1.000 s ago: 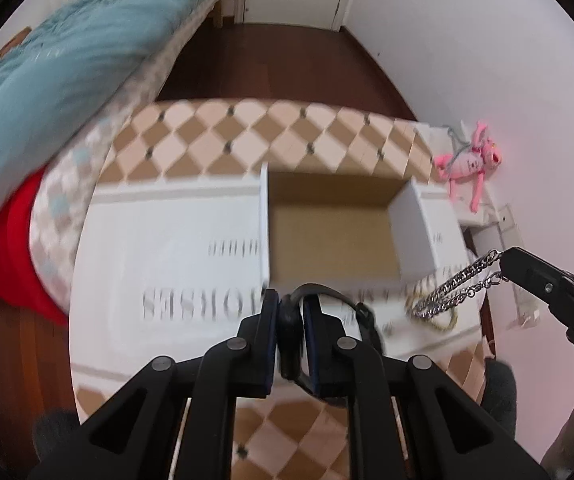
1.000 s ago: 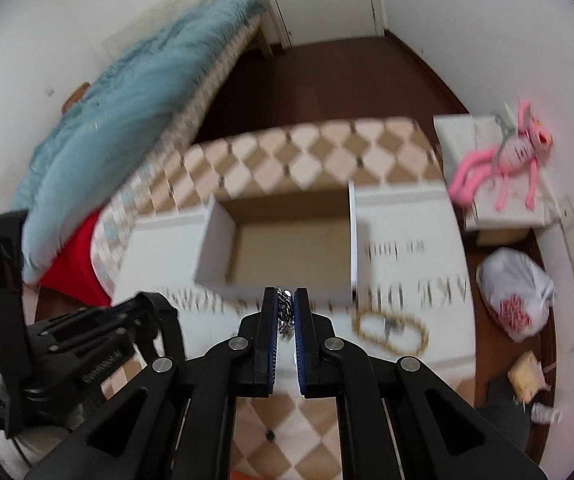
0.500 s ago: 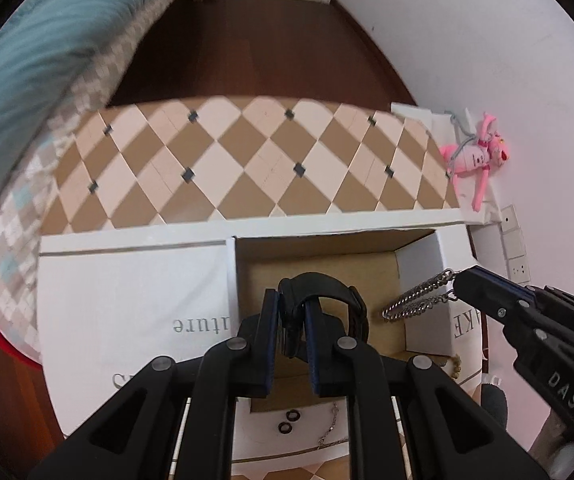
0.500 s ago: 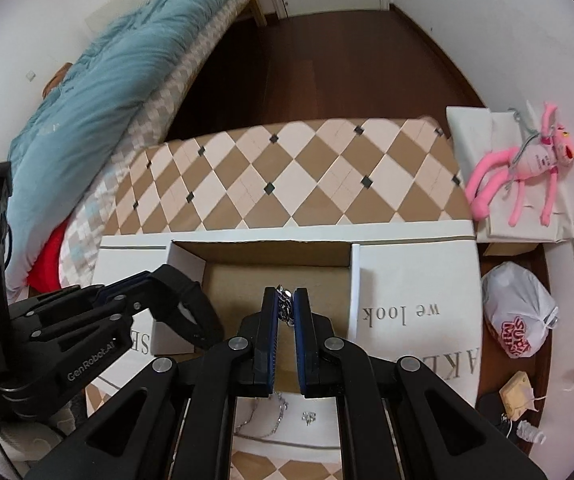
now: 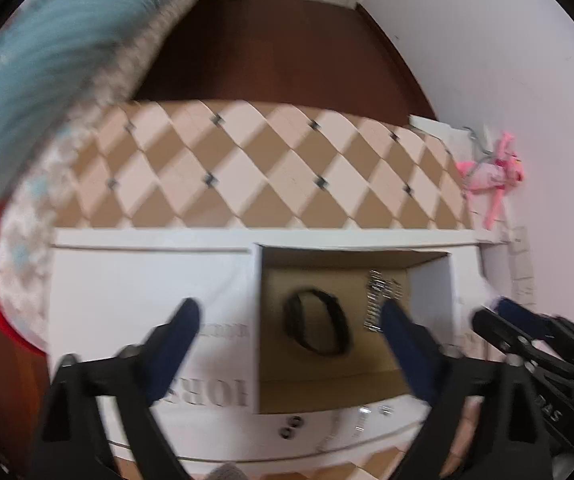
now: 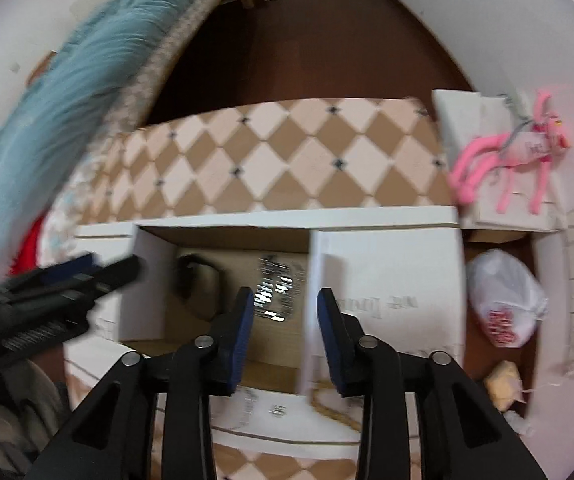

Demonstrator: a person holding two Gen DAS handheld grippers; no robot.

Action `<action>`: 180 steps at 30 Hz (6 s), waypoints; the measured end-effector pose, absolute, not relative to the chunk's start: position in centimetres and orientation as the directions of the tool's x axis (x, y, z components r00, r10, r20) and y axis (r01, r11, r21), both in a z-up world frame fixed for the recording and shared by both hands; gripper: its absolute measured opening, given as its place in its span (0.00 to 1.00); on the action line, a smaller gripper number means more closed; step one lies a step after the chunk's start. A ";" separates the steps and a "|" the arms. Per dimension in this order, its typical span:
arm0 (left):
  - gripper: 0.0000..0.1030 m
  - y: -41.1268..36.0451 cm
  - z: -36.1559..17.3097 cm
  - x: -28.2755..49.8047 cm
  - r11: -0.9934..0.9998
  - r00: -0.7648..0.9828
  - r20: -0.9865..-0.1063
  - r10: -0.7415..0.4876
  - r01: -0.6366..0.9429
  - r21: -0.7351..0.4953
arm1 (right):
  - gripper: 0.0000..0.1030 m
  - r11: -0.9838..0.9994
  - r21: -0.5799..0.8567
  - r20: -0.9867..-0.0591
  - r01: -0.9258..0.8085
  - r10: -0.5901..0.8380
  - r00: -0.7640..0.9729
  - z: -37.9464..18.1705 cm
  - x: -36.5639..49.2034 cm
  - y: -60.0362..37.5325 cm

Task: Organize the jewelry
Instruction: 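Carry the band and bracelet into the white box and open both tools, then lift both tools up and away from the box, then grasp the wooden bead bracelet with the right tool while the left tool reaches a black ring, then lower the bead bracelet into the box with the right tool while the left tool drops the black ring in, then lift both tools away from the box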

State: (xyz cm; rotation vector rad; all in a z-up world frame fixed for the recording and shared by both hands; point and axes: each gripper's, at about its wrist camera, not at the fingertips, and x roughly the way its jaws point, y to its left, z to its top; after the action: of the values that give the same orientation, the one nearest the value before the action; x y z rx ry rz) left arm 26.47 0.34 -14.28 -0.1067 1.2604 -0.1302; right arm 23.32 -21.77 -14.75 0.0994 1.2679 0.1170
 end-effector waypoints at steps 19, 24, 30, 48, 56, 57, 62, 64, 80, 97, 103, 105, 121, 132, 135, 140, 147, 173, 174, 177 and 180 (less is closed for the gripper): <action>0.99 0.7 -16.9 20.5 0.999 0.391 -0.919 0.043 0.005 0.049 | 0.99 0.998 -0.058 -0.936 -0.008 -0.051 0.349 -18.3 18.9 -19.4; 0.99 0.6 -14.6 18.8 0.999 0.436 -0.900 0.029 0.000 0.032 | 0.99 0.998 -0.057 -0.915 0.014 -0.058 0.399 -16.4 17.9 -19.6; 0.99 0.6 -11.1 16.6 1.000 0.503 -0.864 0.027 -0.007 0.027 | 0.99 0.998 -0.061 -0.878 0.030 -0.068 0.474 -13.2 15.7 -20.1; 0.99 0.5 -5.4 11.1 1.000 0.586 -0.810 0.024 -0.003 0.027 | 0.99 0.998 -0.031 -0.782 0.053 -0.057 0.620 -5.1 9.3 -20.7; 0.99 0.8 -6.6 10.2 0.999 0.583 -0.810 0.053 -0.042 0.034 | 0.99 0.995 0.052 -0.811 0.080 -0.005 0.585 -6.2 7.8 -22.4; 0.99 0.8 -7.5 10.2 0.997 0.579 -0.812 0.071 -0.055 0.047 | 0.99 0.993 0.067 -0.824 0.097 0.001 0.566 -7.1 7.9 -23.0; 0.99 1.3 -12.5 10.9 0.987 0.508 -0.848 0.152 -0.118 0.106 | 0.99 0.965 0.132 -0.898 0.225 0.020 0.439 -14.1 8.5 -26.9; 0.99 1.6 -14.8 11.1 0.981 0.474 -0.861 0.186 -0.143 0.133 | 0.93 0.950 0.144 -0.915 0.278 0.022 0.402 -16.9 8.7 -28.4; 0.98 2.4 -22.7 11.9 0.991 0.290 -0.951 0.110 -0.111 0.081 | 0.09 0.971 -0.025 -0.942 0.239 -0.103 0.319 -25.3 11.9 -27.1; 0.43 -2.3 -24.5 12.4 0.994 0.298 -0.955 0.000 0.101 0.031 | 0.09 0.987 0.001 -0.947 0.163 -0.051 0.317 -25.4 9.3 -24.5; 0.10 -3.5 -24.0 12.5 0.989 0.293 -0.956 -0.013 0.142 0.030 | 0.09 0.985 0.032 -0.951 0.169 -0.022 0.308 -25.3 9.5 -24.7; 0.10 -3.5 -23.7 12.4 0.989 0.296 -0.955 -0.013 0.143 0.030 | 0.09 0.985 0.049 -0.950 0.167 -0.006 0.312 -25.0 9.3 -24.7; 0.10 -0.6 -14.8 12.4 0.983 0.367 -0.918 -0.150 0.153 -0.100 | 0.09 0.969 0.248 -0.859 -0.015 0.227 0.459 -13.0 8.6 -22.1; 0.10 -0.2 -11.3 20.4 0.972 0.382 -0.898 -0.220 0.163 -0.169 | 0.09 0.955 0.274 -0.801 -0.115 0.292 0.523 -7.2 14.7 -21.0; 0.10 -0.2 -12.1 23.1 0.974 0.362 -0.908 -0.212 0.158 -0.165 | 0.09 0.954 0.281 -0.825 -0.102 0.295 0.481 -8.9 17.7 -20.7; 0.10 -0.5 -13.7 26.6 0.976 0.317 -0.928 -0.198 0.152 -0.156 | 0.09 0.955 0.288 -0.864 -0.072 0.292 0.410 -12.3 20.9 -20.1; 0.23 -0.4 -14.8 28.9 0.987 0.275 -0.950 -0.147 0.107 -0.122 | 0.13 0.964 0.256 -0.924 -0.068 0.265 0.276 -16.0 23.0 -19.4; 0.98 2.0 -15.8 18.9 1.000 0.412 -0.911 0.007 0.003 0.009 | 0.99 0.999 -0.026 -0.925 0.019 -0.031 0.379 -16.8 18.0 -20.5; 0.98 1.9 -15.5 18.6 1.000 0.419 -0.908 0.005 0.003 0.007 | 0.99 0.999 -0.031 -0.920 0.023 -0.037 0.390 -16.5 17.7 -20.5; 0.98 1.8 -14.6 17.6 1.000 0.434 -0.901 -0.006 -0.004 -0.009 | 0.99 0.999 -0.037 -0.909 0.029 -0.045 0.415 -15.6 16.8 -20.6; 0.98 1.7 -13.1 16.3 1.000 0.466 -0.885 -0.010 -0.007 -0.015 | 0.99 0.998 -0.030 -0.892 0.047 -0.048 0.450 -14.3 15.6 -21.0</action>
State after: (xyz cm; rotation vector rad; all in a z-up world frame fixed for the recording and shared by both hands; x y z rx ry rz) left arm 16.32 1.66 -13.13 -0.0177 1.0856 -0.0016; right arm 15.58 -20.98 -14.34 -0.0009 1.1023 -0.0588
